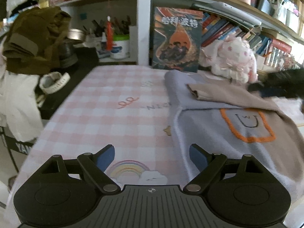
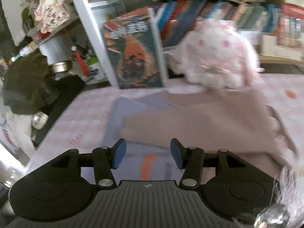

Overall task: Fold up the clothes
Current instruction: 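Lay the tan sleeve across the sweater body with the right gripper, then open the right gripper and release the tan sleeve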

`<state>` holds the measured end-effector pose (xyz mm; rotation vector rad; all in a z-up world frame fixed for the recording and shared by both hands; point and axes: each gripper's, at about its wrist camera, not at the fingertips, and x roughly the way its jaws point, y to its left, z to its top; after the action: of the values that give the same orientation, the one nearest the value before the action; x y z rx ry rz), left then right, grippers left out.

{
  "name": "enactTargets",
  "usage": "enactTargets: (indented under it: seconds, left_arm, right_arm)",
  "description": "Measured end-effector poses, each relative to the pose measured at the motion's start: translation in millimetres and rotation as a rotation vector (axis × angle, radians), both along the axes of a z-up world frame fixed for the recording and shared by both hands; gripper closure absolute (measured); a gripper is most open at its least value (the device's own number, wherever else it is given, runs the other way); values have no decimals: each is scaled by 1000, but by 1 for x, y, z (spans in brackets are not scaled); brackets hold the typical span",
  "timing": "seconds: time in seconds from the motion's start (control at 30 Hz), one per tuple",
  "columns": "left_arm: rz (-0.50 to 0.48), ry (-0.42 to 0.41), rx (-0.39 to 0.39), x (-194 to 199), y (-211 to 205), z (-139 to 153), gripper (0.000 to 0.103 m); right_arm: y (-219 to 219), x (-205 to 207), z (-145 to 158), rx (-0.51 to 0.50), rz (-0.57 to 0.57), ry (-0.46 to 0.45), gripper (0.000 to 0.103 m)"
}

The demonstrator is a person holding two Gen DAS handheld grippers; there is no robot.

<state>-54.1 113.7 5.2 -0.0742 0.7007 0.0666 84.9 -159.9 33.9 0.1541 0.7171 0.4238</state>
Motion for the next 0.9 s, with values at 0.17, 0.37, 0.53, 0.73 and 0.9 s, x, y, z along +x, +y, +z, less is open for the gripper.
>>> enactTargets:
  seconds: [0.17, 0.37, 0.53, 0.73, 0.9]
  left_arm:
    - [-8, 0, -34, 5, -11, 0, 15]
    - [12, 21, -84, 12, -32, -3, 15]
    - [-27, 42, -60, 8, -62, 2, 15]
    - [-46, 73, -34, -10, -93, 5, 15]
    - [-25, 101, -1, -31, -104, 6, 15]
  right_arm:
    - [-59, -42, -2, -89, -107, 21, 50]
    - [-121, -85, -11, -119, -220, 69, 47]
    - [-153, -115, -25, -100, -265, 116, 46]
    - [-168, -139, -35, -61, -236, 153, 45]
    - [-178, -153, -41, -30, -213, 171, 44]
